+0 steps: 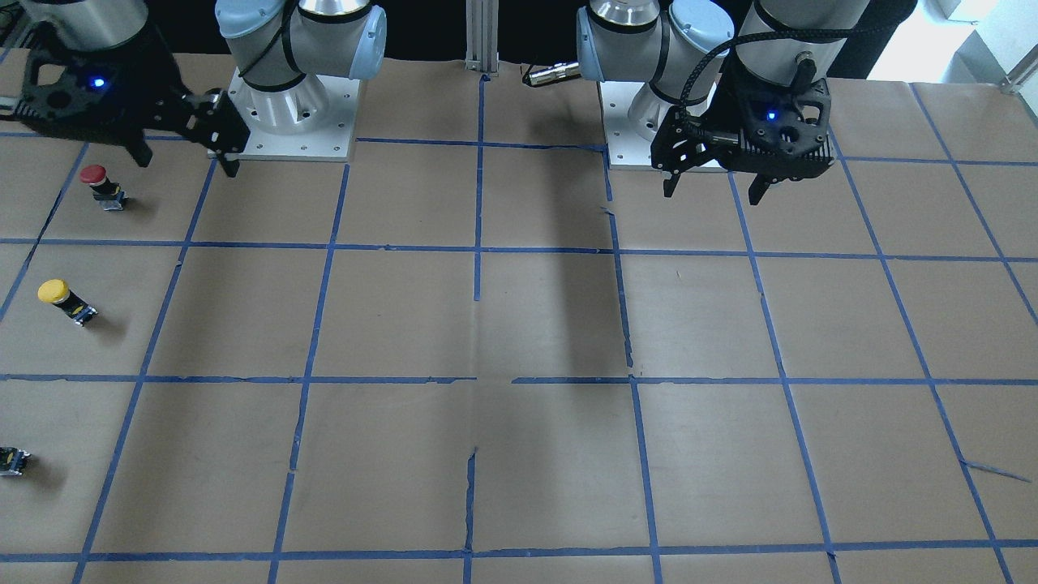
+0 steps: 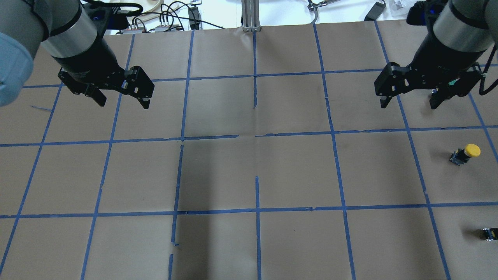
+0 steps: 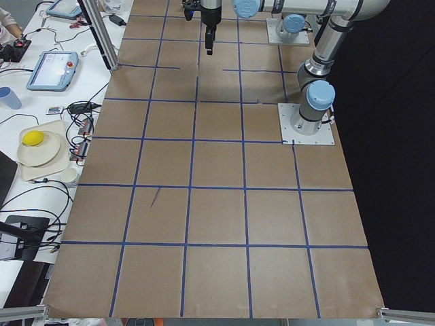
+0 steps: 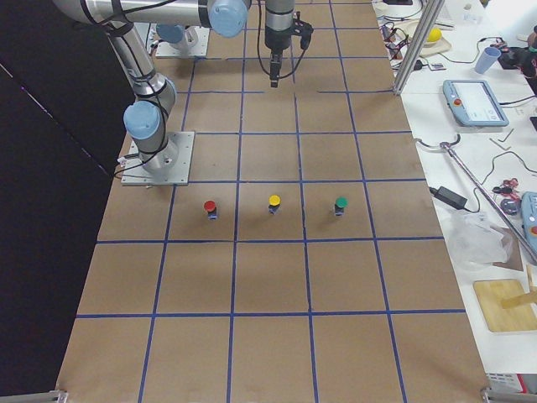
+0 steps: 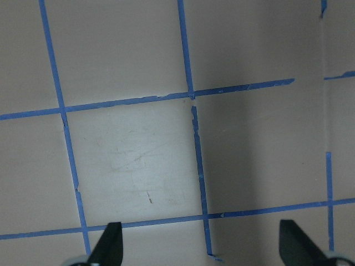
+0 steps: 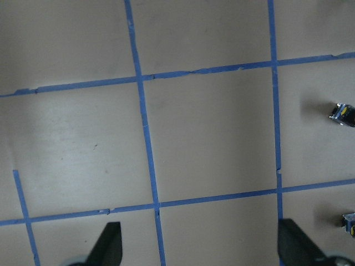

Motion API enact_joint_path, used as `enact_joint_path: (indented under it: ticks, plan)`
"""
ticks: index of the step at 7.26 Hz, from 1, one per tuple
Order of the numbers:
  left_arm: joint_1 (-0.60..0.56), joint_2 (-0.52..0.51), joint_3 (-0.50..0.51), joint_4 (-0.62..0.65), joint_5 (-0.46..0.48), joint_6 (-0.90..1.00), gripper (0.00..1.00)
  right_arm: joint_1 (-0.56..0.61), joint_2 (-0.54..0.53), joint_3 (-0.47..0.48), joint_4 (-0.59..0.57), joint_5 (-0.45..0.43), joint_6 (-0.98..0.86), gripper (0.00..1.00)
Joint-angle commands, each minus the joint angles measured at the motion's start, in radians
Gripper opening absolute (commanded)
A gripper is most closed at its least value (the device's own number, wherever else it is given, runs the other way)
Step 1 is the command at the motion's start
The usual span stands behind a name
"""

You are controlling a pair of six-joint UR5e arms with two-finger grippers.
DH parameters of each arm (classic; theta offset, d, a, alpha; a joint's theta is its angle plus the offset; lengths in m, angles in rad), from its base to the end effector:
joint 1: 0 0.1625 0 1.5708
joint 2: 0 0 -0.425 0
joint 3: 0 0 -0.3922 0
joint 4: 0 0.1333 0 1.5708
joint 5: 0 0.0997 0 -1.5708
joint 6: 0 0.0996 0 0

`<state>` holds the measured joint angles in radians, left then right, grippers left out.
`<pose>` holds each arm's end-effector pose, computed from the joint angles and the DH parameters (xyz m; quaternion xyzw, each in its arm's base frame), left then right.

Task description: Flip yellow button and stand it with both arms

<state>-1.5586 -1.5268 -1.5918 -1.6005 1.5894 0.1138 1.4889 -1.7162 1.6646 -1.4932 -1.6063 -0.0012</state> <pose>-0.1257 -0.4740 0.4959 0.0508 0.9987 0.0039 0.0091 0.0944 -0.4364 0.5011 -0.0401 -0.9990 -0.0137 0.0172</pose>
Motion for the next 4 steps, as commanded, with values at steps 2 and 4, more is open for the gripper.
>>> enact_joint_path:
  ticks: [2, 4]
  plan:
    - [0.003, -0.001, 0.003, -0.001, 0.003, 0.0, 1.0, 0.048, -0.042, 0.011, 0.048, 0.015, 0.026, 1.0]
    - [0.002, -0.001, 0.007, -0.001, 0.004, 0.001, 1.0, 0.048, -0.031, 0.011, 0.036, 0.063, 0.027, 1.0]
